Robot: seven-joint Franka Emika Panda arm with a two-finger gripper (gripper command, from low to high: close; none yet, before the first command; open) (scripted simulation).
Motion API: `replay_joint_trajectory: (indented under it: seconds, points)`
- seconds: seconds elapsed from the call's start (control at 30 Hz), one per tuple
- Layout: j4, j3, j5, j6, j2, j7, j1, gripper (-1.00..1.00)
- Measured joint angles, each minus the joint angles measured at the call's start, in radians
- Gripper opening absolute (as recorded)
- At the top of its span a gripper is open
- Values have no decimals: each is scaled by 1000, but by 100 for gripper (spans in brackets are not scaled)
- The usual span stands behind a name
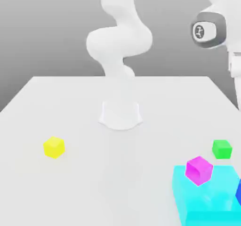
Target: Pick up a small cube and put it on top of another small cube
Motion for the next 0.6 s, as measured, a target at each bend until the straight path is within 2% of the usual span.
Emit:
replay_joint_trajectory:
  seconds: [0.13, 0.23, 0.43, 0.47, 0.6]
  points:
    - [-47, 33, -94, 64, 109, -3, 87, 0]
    - [-77, 26, -207, 110, 193, 29, 135, 0]
    - [-46, -107, -360, 269, 403, 129, 251, 0]
    - [-41, -122, -369, 287, 426, 136, 265, -100]
    - [-41, -122, -370, 287, 426, 138, 265, -100]
